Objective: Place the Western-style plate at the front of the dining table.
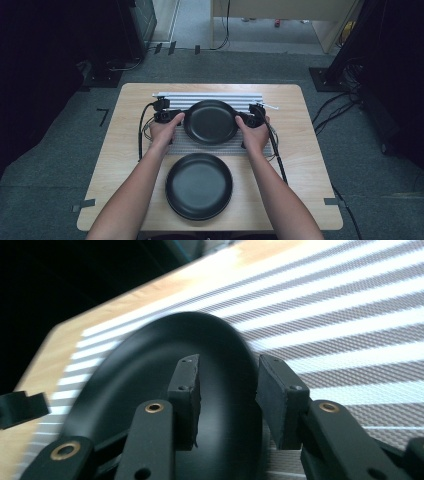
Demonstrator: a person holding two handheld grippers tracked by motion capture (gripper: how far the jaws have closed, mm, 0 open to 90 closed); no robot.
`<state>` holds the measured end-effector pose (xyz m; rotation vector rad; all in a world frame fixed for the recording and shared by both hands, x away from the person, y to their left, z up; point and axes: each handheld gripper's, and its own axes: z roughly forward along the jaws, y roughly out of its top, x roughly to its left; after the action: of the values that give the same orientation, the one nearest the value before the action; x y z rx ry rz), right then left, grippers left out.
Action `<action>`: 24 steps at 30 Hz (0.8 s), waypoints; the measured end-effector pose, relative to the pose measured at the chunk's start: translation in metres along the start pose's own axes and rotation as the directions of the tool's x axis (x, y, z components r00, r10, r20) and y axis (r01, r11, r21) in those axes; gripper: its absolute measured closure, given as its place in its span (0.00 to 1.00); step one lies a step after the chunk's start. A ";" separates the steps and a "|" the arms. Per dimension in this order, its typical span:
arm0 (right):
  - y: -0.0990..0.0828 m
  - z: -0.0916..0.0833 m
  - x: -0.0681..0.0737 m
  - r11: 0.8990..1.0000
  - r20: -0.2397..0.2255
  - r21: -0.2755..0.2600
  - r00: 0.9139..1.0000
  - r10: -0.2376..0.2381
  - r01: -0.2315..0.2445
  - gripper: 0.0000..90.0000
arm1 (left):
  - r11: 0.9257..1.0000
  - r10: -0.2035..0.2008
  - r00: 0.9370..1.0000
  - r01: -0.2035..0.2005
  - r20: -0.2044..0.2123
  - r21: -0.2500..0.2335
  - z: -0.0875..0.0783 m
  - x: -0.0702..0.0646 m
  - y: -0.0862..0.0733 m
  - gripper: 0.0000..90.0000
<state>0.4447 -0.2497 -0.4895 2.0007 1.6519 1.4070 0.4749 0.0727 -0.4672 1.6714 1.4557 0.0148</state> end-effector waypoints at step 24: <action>0.004 -0.072 0.014 0.965 -0.117 -0.019 0.958 -0.261 0.261 0.35 | 0.975 0.218 0.975 -0.216 0.043 -0.056 -0.079 -0.034 -0.017 0.10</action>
<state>0.3925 -0.2677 -0.4413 1.6496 1.8806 1.4516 0.4089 0.0908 -0.4126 1.7697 1.2205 0.1297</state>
